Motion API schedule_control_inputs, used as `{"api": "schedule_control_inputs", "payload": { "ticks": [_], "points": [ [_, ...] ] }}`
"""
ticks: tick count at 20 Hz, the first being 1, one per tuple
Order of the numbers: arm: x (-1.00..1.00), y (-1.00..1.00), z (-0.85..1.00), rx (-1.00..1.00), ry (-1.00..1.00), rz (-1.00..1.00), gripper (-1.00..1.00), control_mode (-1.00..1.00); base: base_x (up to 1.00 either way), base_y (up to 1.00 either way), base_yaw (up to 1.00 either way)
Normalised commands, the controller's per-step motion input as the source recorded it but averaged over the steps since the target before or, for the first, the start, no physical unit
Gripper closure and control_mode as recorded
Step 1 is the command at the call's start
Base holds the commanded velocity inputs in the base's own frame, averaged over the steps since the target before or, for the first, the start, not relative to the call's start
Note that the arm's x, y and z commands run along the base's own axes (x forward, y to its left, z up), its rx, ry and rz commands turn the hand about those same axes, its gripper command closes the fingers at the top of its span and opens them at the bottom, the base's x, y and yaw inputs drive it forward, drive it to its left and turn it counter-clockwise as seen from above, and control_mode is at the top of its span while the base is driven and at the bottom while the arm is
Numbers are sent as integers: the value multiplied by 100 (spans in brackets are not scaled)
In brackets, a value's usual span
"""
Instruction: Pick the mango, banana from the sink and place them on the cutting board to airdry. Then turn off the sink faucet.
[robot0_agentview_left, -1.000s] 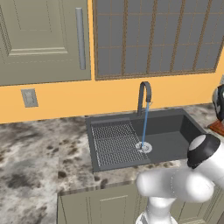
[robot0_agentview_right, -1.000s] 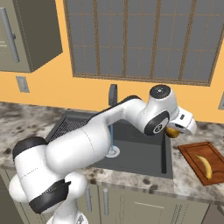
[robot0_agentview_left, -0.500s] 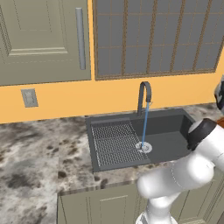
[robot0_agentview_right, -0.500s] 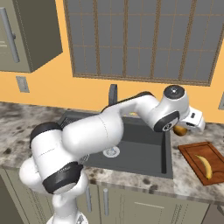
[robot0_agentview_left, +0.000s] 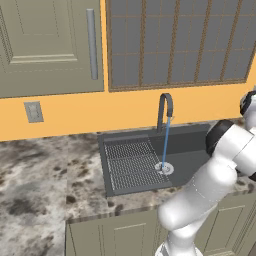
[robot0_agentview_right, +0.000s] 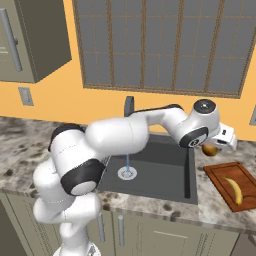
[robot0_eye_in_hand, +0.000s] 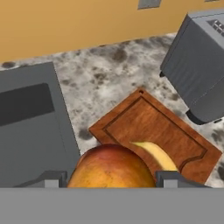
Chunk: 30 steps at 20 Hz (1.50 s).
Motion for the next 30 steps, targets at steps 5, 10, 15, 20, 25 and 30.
{"api": "schedule_control_inputs", "payload": {
  "ticks": [5,10,15,20,25,30],
  "points": [
    [22,-26,-20,0,7,1,100,-100,0,0,0],
    [19,-15,-11,0,1,3,100,-100,0,0,0],
    [11,-6,-2,0,0,2,100,-100,0,0,0],
    [8,-22,0,2,0,2,100,-100,0,0,0],
    [8,-25,0,4,0,3,100,-100,0,0,0],
    [3,-27,1,5,1,1,100,-100,0,0,0]
  ]
}}
